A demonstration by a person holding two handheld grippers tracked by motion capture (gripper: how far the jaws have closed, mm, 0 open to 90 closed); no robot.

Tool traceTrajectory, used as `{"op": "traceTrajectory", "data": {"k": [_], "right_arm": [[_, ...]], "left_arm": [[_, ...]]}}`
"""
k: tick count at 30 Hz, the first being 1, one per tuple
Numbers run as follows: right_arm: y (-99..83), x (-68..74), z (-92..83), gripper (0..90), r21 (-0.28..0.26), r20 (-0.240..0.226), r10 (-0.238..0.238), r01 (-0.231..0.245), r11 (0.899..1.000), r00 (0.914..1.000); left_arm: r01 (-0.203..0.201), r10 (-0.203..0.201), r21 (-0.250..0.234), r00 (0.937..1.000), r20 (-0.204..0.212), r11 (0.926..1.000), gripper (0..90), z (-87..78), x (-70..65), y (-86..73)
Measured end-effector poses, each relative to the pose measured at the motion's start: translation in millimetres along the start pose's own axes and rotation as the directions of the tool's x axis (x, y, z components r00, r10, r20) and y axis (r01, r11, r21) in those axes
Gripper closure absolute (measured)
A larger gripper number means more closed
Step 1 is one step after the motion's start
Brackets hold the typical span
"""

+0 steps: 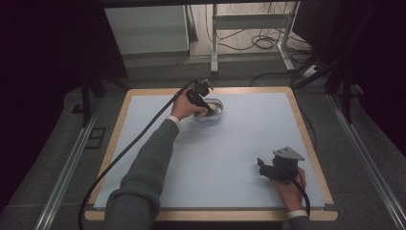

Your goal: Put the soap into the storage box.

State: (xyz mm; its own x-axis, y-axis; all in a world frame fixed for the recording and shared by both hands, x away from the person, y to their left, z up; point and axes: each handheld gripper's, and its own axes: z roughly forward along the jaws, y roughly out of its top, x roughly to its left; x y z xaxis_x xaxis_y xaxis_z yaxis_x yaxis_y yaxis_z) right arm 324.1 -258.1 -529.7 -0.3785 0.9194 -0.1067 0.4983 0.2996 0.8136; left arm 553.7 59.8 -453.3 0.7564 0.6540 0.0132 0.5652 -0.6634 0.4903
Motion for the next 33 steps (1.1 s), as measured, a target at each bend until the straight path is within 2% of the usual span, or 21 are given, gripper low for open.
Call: {"op": "traceTrajectory", "data": {"k": [10, 11, 14, 16, 17, 18, 19, 20, 21, 23, 24, 25, 28, 30, 33], "right_arm": [[0.0, 0.9, 0.0, 12.6, 0.002, 0.007, -0.006, 0.006, 1.0, 1.0], [0.0, 1.0, 0.1, 12.6, 0.001, 0.006, -0.007, 0.007, 1.0, 1.0], [0.1, 1.0, 0.0, 12.6, 0.003, 0.007, -0.008, 0.008, 1.0, 0.9999], [0.1, 1.2, 0.1, 12.6, 0.004, 0.009, -0.007, 0.007, 1.0, 0.9999], [0.1, 1.4, 0.2, 12.6, 0.004, 0.009, -0.007, 0.007, 1.0, 0.9999], [0.1, 1.4, 0.2, 12.6, 0.004, 0.009, -0.007, 0.007, 1.0, 0.9999], [0.1, 1.6, 0.4, 12.6, 0.004, 0.01, -0.009, 0.009, 1.0, 0.9999], [0.1, 1.6, 0.4, 12.6, 0.004, 0.01, -0.009, 0.009, 1.0, 0.9999], [0.2, 1.7, 0.5, 12.6, 0.006, 0.012, -0.009, 0.009, 1.0, 0.9999], [0.2, 1.7, 0.6, 12.6, 0.007, 0.015, -0.008, 0.008, 1.0, 0.9999], [0.2, 1.7, 0.6, 12.6, 0.007, 0.015, -0.008, 0.008, 1.0, 0.9999], [0.2, 1.7, 0.6, 12.6, 0.006, 0.017, -0.007, 0.007, 1.0, 0.9998], [0.3, 1.5, 0.9, 12.6, 0.009, 0.018, -0.005, 0.005, 1.0, 0.9998], [0.3, 1.5, 0.9, 12.6, 0.009, 0.018, -0.006, 0.005, 1.0, 0.9998], [0.3, 1.3, 0.8, 12.6, 0.008, 0.018, -0.004, 0.004, 1.0, 0.9998]], "left_arm": [[-0.032, 0.031, -0.032, 0.9991, -0.027, 0.999, 25.3, -23.1, -10.2, -11.9], [-0.038, 0.037, -0.05, 0.9989, -0.027, 0.998, 25.4, -30.1, -14.7, -18.2], [-0.048, 0.045, -0.066, 0.9982, -0.04, 0.9967, 25.2, -37.7, -19.0, -25.9], [-0.049, 0.047, -0.075, 0.9982, -0.036, 0.9959, 24.8, -46.3, -22.8, -34.9], [-0.047, 0.044, -0.087, 0.9983, -0.039, 0.9951, 24.3, -54.5, -26.9, -45.3], [-0.047, 0.044, -0.087, 0.9983, -0.039, 0.9951, 24.1, -54.5, -26.9, -45.3], [-0.044, 0.041, -0.098, 0.9984, -0.04, 0.9942, 23.9, -62.0, -31.2, -56.6], [-0.044, 0.041, -0.098, 0.9984, -0.04, 0.9942, 23.7, -62.0, -31.2, -56.6], [-0.042, 0.037, -0.104, 0.9984, -0.042, 0.9938, 23.4, -67.7, -35.9, -68.1], [-0.037, 0.033, -0.116, 0.9986, -0.041, 0.9925, 22.4, -73.6, -40.2, -80.2], [-0.037, 0.033, -0.116, 0.9986, -0.041, 0.9925, 22.1, -73.6, -40.2, -80.2], [-0.025, 0.02, -0.125, 0.999, -0.041, 0.9918, 22.1, -79.2, -45.1, -92.5], [-0.006, 0.001, -0.156, 0.9995, -0.033, 0.9878, 21.6, -87.2, -52.6, -111.1], [-0.007, 0.003, -0.156, 0.9995, -0.03, 0.9877, 21.1, -89.2, -54.6, -116.9], [0.005, -0.01, -0.166, 0.9995, -0.03, 0.9861, 20.8, -92.2, -61.5, -134.6]]}}
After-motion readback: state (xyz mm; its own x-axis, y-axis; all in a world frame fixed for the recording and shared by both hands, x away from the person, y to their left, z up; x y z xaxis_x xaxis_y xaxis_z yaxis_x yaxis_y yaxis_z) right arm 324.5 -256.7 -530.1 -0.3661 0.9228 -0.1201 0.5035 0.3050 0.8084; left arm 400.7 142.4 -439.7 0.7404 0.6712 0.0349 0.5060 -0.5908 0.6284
